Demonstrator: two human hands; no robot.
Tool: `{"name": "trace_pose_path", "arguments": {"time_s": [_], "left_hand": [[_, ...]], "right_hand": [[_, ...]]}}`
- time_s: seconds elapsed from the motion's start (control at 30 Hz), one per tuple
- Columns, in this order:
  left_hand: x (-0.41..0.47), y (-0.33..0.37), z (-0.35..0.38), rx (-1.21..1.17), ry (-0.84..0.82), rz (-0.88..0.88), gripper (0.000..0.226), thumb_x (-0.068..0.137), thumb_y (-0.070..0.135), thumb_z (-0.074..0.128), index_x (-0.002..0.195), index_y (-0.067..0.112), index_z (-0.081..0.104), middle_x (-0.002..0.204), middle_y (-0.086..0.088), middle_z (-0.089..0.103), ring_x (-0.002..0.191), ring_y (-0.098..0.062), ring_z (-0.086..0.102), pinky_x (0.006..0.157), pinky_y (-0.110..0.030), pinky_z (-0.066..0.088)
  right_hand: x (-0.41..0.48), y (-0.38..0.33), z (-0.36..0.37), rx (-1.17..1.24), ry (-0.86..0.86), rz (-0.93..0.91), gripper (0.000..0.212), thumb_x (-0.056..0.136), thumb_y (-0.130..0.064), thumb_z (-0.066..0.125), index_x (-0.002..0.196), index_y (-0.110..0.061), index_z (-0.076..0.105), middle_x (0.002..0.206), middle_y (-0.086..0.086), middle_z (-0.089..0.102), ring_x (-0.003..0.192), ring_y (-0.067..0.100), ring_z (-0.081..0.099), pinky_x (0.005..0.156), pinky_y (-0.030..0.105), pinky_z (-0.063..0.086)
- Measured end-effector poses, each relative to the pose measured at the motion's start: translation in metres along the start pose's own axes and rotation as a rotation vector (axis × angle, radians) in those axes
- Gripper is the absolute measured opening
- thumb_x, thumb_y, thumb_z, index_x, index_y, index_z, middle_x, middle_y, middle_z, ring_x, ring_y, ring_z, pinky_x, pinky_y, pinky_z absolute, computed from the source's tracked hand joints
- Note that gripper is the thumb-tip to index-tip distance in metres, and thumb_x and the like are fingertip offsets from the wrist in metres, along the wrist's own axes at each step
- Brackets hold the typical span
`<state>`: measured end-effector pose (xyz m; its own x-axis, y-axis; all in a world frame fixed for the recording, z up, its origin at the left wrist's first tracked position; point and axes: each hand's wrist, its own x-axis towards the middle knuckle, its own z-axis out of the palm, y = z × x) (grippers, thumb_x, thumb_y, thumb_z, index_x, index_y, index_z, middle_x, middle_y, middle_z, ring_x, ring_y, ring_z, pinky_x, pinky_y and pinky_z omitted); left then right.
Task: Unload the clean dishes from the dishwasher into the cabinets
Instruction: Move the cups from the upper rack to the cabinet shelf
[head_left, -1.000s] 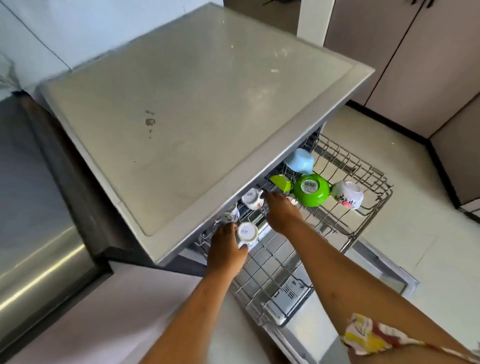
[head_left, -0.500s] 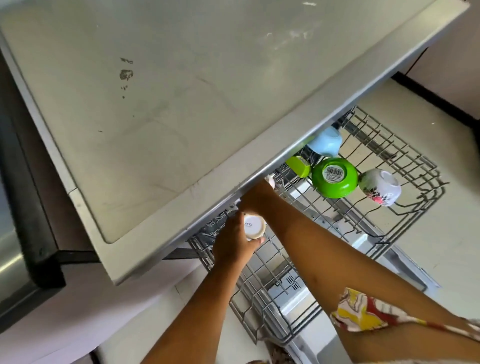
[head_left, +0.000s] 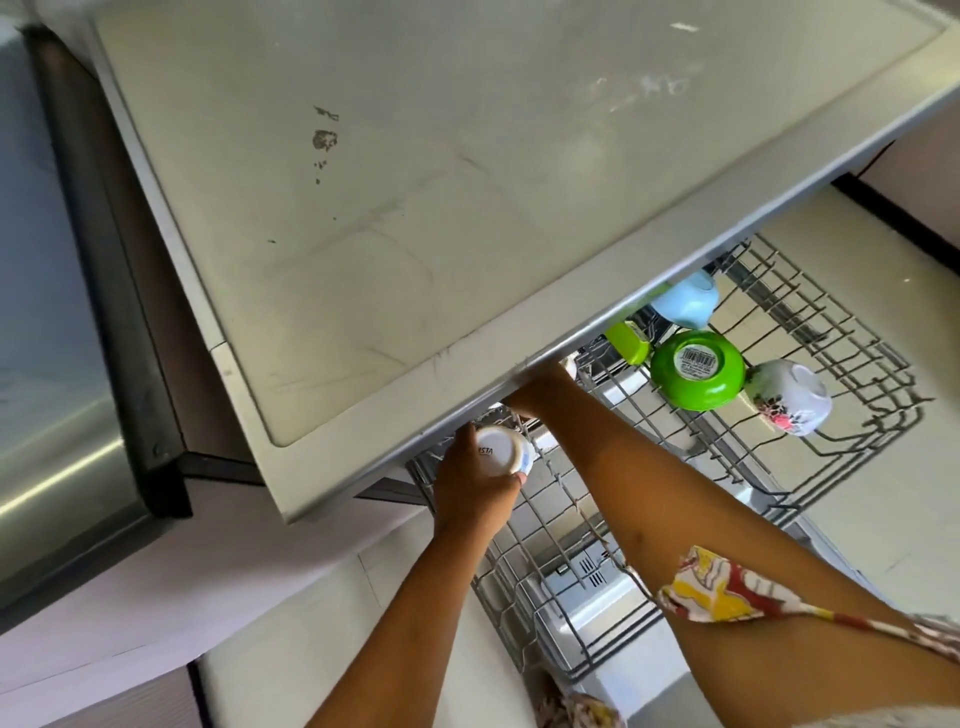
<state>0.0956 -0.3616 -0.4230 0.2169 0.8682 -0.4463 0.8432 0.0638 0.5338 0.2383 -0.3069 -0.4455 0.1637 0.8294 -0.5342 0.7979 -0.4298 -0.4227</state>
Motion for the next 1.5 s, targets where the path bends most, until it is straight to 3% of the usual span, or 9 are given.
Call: {"name": "trace_pose_path", "arguments": {"time_s": [0.13,0.23,0.67,0.87,0.97,1.07,1.17,1.33,1.5], "left_hand": [[-0.02,0.003,-0.006,-0.037,0.017,0.047,0.074,0.074,0.027,0.073,0.138,0.014,0.037,0.133,-0.009,0.052,0.117,-0.024,0.05,0.09,-0.03,0.043],[-0.036,0.0,-0.013,-0.066,0.009,0.042,0.073,0.072,0.028,0.076,0.134,0.016,0.04,0.131,-0.008,0.054,0.116,-0.025,0.052,0.095,-0.035,0.046],[-0.176,-0.066,-0.115,-0.249,-0.034,0.326,0.054,0.064,0.029,0.08,0.106,0.029,0.046,0.097,0.004,0.058,0.088,-0.02,0.055,0.073,-0.029,0.049],[-0.234,-0.111,-0.231,-0.43,0.133,0.368,0.052,0.065,0.026,0.083,0.101,0.03,0.045,0.094,0.008,0.06,0.088,-0.018,0.058,0.068,-0.024,0.047],[-0.255,-0.12,-0.298,-0.5,0.277,0.42,0.057,0.065,0.024,0.084,0.104,0.028,0.043,0.098,0.002,0.063,0.091,-0.021,0.062,0.075,-0.034,0.054],[-0.276,-0.126,-0.373,-0.541,0.448,0.453,0.058,0.064,0.027,0.084,0.104,0.031,0.041,0.095,0.005,0.063,0.085,-0.015,0.061,0.065,-0.018,0.047],[-0.296,-0.127,-0.45,-0.615,0.582,0.503,0.056,0.065,0.026,0.083,0.104,0.03,0.043,0.101,0.001,0.067,0.089,-0.016,0.064,0.072,-0.025,0.051],[-0.32,-0.108,-0.549,-0.658,0.796,0.624,0.05,0.066,0.023,0.083,0.093,0.039,0.044,0.094,0.01,0.064,0.087,-0.012,0.064,0.07,-0.027,0.053],[-0.323,-0.076,-0.638,-0.651,0.98,0.681,0.054,0.067,0.036,0.081,0.104,0.037,0.042,0.102,0.004,0.063,0.089,-0.013,0.061,0.058,-0.016,0.044]], "right_hand": [[-0.035,-0.002,-0.008,0.002,0.122,0.014,0.061,0.084,-0.044,0.064,0.134,-0.013,0.047,0.134,0.011,0.053,0.12,0.031,0.053,0.097,0.04,0.047],[-0.07,0.005,0.002,0.13,0.218,-0.021,0.069,0.078,-0.037,0.072,0.136,-0.02,0.039,0.139,0.015,0.039,0.115,0.037,0.055,0.094,0.045,0.049],[-0.267,-0.05,0.028,0.281,0.49,0.145,0.069,0.069,-0.04,0.079,0.126,-0.01,0.053,0.123,0.013,0.05,0.106,0.027,0.054,0.091,0.039,0.05],[-0.33,-0.162,-0.007,0.208,0.512,-0.085,0.064,0.067,-0.037,0.081,0.12,-0.01,0.057,0.117,0.012,0.055,0.104,0.024,0.054,0.087,0.03,0.045],[-0.353,-0.236,-0.034,0.244,0.564,-0.265,0.057,0.062,-0.032,0.084,0.112,-0.014,0.062,0.109,0.009,0.061,0.097,0.022,0.058,0.085,0.034,0.05],[-0.373,-0.315,-0.067,0.273,0.626,-0.452,0.048,0.06,-0.031,0.084,0.102,-0.02,0.064,0.095,-0.004,0.061,0.082,0.01,0.057,0.068,0.018,0.045],[-0.393,-0.394,-0.099,0.329,0.67,-0.629,0.039,0.06,-0.03,0.084,0.091,-0.029,0.062,0.085,-0.016,0.058,0.075,-0.001,0.057,0.062,0.01,0.042],[-0.408,-0.478,-0.144,0.42,0.734,-0.823,0.04,0.06,-0.026,0.084,0.096,-0.024,0.066,0.092,-0.01,0.063,0.076,-0.004,0.057,0.06,0.007,0.041],[-0.413,-0.536,-0.21,0.429,0.807,-1.016,0.04,0.062,-0.025,0.085,0.097,-0.021,0.066,0.09,-0.01,0.063,0.074,-0.003,0.057,0.059,0.009,0.045]]}}
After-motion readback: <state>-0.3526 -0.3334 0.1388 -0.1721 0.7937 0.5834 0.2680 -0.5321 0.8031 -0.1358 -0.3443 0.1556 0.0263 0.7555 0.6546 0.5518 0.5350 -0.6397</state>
